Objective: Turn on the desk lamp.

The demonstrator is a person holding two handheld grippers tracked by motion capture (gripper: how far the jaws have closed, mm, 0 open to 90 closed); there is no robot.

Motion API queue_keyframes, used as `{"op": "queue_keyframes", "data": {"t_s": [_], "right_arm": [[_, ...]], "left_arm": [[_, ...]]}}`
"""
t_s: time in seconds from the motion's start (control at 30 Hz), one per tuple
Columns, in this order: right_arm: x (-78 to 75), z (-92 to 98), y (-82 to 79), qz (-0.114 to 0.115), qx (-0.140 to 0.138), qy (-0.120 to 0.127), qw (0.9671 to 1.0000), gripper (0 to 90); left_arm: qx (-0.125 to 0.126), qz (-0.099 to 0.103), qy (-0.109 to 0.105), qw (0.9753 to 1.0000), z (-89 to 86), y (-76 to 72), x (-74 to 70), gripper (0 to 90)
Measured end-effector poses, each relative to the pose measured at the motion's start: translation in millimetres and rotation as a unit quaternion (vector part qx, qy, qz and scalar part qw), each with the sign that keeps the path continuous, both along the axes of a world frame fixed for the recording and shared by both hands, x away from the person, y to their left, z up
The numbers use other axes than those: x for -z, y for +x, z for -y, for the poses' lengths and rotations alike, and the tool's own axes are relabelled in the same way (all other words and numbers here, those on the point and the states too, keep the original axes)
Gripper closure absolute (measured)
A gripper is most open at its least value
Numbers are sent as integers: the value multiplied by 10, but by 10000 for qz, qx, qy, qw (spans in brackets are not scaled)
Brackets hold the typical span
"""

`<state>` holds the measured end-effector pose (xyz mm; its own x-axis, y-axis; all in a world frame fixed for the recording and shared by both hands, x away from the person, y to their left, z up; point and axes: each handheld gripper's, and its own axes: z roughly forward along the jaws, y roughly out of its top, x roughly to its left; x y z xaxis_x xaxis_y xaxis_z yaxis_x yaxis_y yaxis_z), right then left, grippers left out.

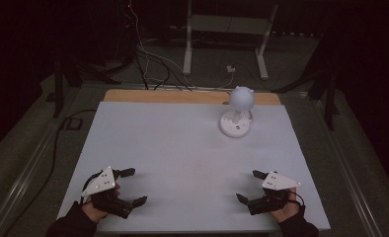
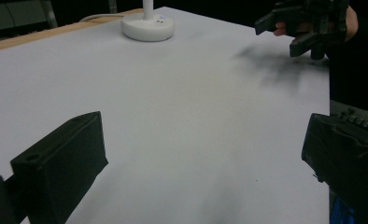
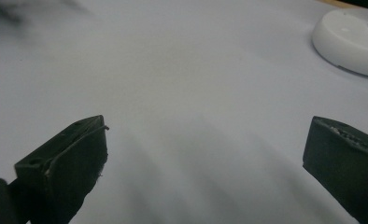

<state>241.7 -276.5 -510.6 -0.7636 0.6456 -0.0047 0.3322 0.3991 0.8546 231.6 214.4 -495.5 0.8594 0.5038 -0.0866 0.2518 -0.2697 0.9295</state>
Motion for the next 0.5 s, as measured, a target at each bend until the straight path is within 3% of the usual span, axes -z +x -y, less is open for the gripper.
{"op": "queue_keyframes", "data": {"t_s": [0.5], "right_arm": [[2, -92, -44, -40, -138, -194, 9997, 0]], "left_arm": [[84, 6, -8, 10000, 15, -13, -7, 3]]}}
